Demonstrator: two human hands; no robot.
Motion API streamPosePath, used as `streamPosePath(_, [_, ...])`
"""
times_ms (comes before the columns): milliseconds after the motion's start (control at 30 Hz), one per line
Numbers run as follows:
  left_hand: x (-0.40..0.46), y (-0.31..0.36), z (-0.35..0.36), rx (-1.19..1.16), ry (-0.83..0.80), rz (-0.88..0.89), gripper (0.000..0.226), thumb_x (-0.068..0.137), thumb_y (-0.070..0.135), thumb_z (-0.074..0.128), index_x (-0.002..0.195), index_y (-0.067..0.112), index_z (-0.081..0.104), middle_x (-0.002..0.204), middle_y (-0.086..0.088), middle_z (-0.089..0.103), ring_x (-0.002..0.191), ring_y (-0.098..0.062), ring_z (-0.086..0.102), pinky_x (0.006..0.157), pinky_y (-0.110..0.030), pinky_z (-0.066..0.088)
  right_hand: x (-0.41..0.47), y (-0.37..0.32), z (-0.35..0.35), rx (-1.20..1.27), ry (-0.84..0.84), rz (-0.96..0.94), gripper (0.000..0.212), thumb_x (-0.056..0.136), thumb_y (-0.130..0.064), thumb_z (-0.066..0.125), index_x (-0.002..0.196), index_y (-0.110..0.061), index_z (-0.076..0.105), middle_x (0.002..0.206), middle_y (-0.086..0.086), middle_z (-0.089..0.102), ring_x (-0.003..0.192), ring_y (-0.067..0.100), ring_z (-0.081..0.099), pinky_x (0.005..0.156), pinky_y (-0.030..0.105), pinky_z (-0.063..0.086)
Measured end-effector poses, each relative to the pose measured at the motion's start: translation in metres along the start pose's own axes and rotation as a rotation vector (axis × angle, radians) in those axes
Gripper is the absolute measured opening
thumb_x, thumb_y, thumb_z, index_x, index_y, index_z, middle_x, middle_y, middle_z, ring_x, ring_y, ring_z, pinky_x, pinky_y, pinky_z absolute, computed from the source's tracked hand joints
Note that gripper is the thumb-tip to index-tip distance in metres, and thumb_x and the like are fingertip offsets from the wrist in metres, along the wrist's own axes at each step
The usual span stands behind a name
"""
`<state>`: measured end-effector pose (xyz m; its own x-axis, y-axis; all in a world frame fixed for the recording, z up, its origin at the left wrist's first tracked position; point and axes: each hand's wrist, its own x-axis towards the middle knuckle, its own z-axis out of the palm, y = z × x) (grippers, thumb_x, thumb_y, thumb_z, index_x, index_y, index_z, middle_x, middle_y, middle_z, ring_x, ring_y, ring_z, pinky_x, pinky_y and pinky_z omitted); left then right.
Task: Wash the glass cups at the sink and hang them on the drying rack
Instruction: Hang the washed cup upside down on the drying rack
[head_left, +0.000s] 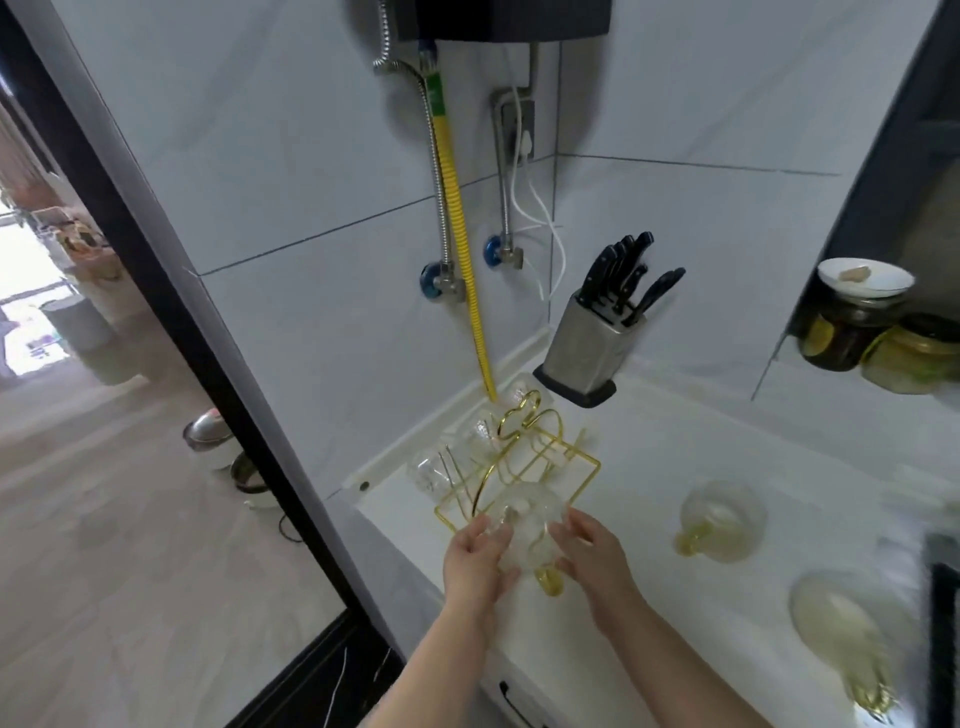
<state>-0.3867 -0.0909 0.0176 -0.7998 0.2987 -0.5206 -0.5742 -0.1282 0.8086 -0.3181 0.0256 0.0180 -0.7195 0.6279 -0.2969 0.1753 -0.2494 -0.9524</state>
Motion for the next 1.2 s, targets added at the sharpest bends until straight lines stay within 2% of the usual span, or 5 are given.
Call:
streamPosePath(133, [0.015, -0.002, 0.001, 0.013, 0.013, -0.026, 0.042, 0.085, 0.013, 0.073, 0.122, 0.012, 0.054, 0.125, -0.014, 0.057, 0.091, -0.020, 0.062, 0.088, -0.047, 0.057, 0.016, 0.007, 0.003, -0.017, 0.019, 0.042, 0.024, 0.092, -0.010, 0.060, 0.115, -0.014, 0.060, 0.095, -0.003, 0.065, 0.085, 0.012, 0.064, 0.068, 0.024, 0.052])
streamPosePath(267, [0.028, -0.005, 0.002, 0.029, 0.029, -0.046, 0.042, 0.085, 0.010, 0.072, 0.123, 0.012, 0.055, 0.127, -0.016, 0.056, 0.090, -0.022, 0.062, 0.087, -0.047, 0.057, 0.028, 0.014, 0.002, -0.070, 0.006, 0.085, 0.039, 0.092, -0.017, 0.061, 0.129, -0.010, 0.055, 0.113, 0.003, 0.063, 0.102, 0.020, 0.063, 0.080, 0.033, 0.056])
streamPosePath(800, [0.026, -0.012, -0.006, 0.060, 0.005, -0.052, 0.046, 0.084, 0.014, 0.074, 0.126, 0.016, 0.054, 0.131, -0.010, 0.055, 0.116, -0.024, 0.059, 0.096, -0.043, 0.053, 0.030, 0.026, -0.005, -0.114, -0.005, 0.147, 0.037, 0.092, -0.015, 0.061, 0.128, -0.016, 0.053, 0.113, 0.011, 0.064, 0.093, 0.019, 0.063, 0.076, 0.031, 0.054])
streamPosePath(1067, [0.009, -0.019, -0.005, 0.117, 0.013, -0.117, 0.044, 0.089, 0.012, 0.068, 0.126, 0.011, 0.047, 0.119, -0.018, 0.059, 0.091, -0.025, 0.063, 0.076, -0.034, 0.058, 0.025, 0.030, -0.015, -0.413, 0.049, 0.069, 0.035, 0.091, -0.016, 0.059, 0.126, -0.013, 0.057, 0.102, 0.000, 0.062, 0.100, 0.022, 0.061, 0.092, 0.040, 0.052])
streamPosePath(1200, [-0.004, -0.032, 0.006, 0.178, -0.017, -0.199, 0.025, 0.095, 0.016, 0.060, 0.116, 0.006, 0.050, 0.093, -0.012, 0.059, 0.078, -0.026, 0.061, 0.066, -0.035, 0.055, 0.011, 0.021, -0.037, -0.476, 0.065, -0.005, 0.032, 0.093, -0.017, 0.058, 0.125, -0.014, 0.059, 0.111, 0.000, 0.063, 0.102, 0.015, 0.059, 0.089, 0.029, 0.049])
